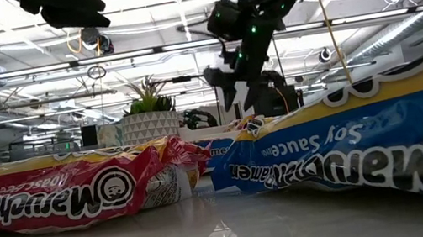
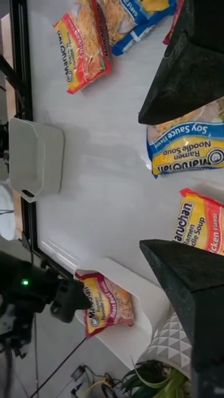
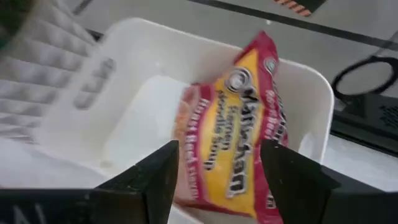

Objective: Sort Maruchan noodles
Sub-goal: Put the top red noodle pack into the white bin

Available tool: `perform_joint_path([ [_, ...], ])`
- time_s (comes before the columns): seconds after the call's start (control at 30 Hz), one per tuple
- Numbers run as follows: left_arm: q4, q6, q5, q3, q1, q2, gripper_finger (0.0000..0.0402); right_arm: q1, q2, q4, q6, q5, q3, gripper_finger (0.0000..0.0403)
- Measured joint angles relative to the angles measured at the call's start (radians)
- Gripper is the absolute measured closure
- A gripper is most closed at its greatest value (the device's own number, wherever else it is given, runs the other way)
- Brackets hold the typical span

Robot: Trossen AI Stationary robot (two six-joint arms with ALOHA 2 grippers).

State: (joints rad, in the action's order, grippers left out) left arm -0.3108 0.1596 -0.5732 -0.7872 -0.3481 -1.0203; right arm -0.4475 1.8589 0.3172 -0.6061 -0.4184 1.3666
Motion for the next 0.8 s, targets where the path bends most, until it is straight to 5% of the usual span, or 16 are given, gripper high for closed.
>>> perform_joint_path([
  [0.8,-0.032,-0.007,0.0,0.0,0.0,0.0,0.008,-0.064,0.049,-0.064,0.042,-0.049,0.0,0.0183],
])
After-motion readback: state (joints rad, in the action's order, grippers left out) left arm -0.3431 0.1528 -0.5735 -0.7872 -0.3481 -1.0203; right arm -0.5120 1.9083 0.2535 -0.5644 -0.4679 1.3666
